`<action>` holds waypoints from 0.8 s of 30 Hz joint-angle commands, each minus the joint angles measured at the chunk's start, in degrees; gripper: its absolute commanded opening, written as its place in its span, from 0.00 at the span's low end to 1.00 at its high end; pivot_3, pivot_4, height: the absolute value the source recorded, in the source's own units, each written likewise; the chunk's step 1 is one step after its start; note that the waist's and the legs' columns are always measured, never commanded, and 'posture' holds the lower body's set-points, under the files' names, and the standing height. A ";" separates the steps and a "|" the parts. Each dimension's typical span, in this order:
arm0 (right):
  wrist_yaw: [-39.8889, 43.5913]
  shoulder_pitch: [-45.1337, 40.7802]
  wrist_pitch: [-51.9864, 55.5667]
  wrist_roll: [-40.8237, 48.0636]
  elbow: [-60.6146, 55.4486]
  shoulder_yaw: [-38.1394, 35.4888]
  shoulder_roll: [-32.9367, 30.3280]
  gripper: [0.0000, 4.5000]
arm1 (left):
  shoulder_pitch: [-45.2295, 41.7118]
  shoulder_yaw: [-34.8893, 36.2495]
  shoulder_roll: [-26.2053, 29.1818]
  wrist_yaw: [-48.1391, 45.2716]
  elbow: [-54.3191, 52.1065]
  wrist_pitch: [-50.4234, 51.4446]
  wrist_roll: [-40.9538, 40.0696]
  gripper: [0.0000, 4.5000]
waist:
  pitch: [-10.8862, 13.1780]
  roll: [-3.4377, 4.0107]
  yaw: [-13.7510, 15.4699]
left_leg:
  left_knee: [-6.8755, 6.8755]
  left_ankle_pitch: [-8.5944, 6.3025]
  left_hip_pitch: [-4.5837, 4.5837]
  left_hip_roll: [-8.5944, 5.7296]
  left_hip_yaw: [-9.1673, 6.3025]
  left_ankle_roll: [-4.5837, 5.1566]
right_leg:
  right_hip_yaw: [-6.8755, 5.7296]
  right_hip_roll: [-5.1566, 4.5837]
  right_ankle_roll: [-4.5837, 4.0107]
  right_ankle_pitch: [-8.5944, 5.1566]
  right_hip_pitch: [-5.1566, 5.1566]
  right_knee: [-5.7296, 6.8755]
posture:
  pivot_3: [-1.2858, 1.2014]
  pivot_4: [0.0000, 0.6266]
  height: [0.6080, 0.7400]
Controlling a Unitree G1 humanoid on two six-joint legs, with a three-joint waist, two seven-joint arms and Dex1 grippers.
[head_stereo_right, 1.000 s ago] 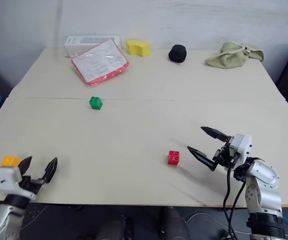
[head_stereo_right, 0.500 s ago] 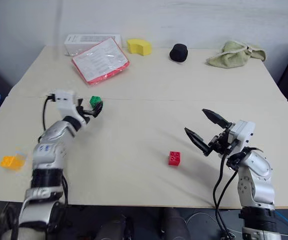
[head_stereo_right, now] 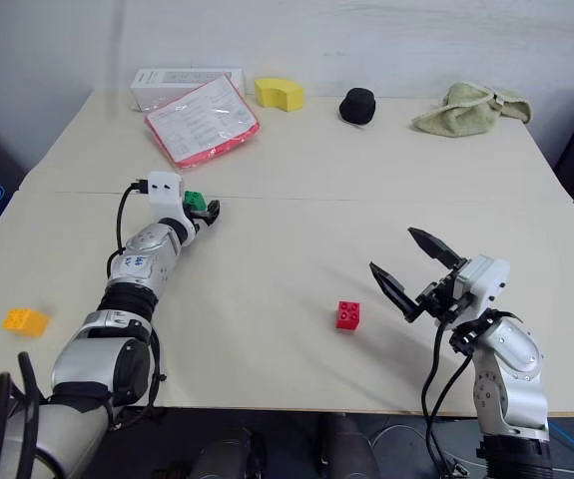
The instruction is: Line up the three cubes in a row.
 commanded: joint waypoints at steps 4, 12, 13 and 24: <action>-0.56 -0.02 -1.66 0.12 -2.07 -0.78 -0.31 1.00 | -2.88 0.14 0.11 -0.10 1.82 -3.28 0.51 0.73 | 0.01 -0.01 -0.12 | 0.02 0.00 0.01 -0.02 0.01 0.01 | -0.10 -0.01 0.00 0.00 0.00 0.01 | 0.52 0.24 1.00; -0.38 -0.56 -1.94 0.26 -1.10 -0.83 -0.65 1.00 | 0.32 -0.59 1.44 -2.50 -2.48 -2.34 0.85 0.33 | 0.01 -0.01 -0.19 | 0.02 0.02 0.04 -0.01 0.02 -0.02 | -0.14 0.00 0.00 0.00 0.01 0.05 | 0.52 0.24 1.00; -0.30 -0.69 -1.95 0.30 -0.91 -0.89 -0.72 1.00 | 1.22 0.03 1.32 -4.27 -4.78 -3.39 -0.32 0.33 | 0.01 -0.01 -0.24 | 0.02 0.01 0.05 0.00 0.02 -0.02 | -0.13 0.00 0.00 0.00 0.01 0.06 | 0.52 0.24 1.00; 9.47 2.05 -2.73 -0.99 -1.29 0.40 -8.83 1.00 | 19.97 -12.24 16.51 -55.67 -58.23 13.19 -19.60 0.33 | -0.04 0.22 -0.73 | 0.52 -0.02 -0.37 0.05 -0.15 -0.06 | 0.01 0.04 -0.02 -0.01 -0.15 0.29 | 0.52 0.24 1.00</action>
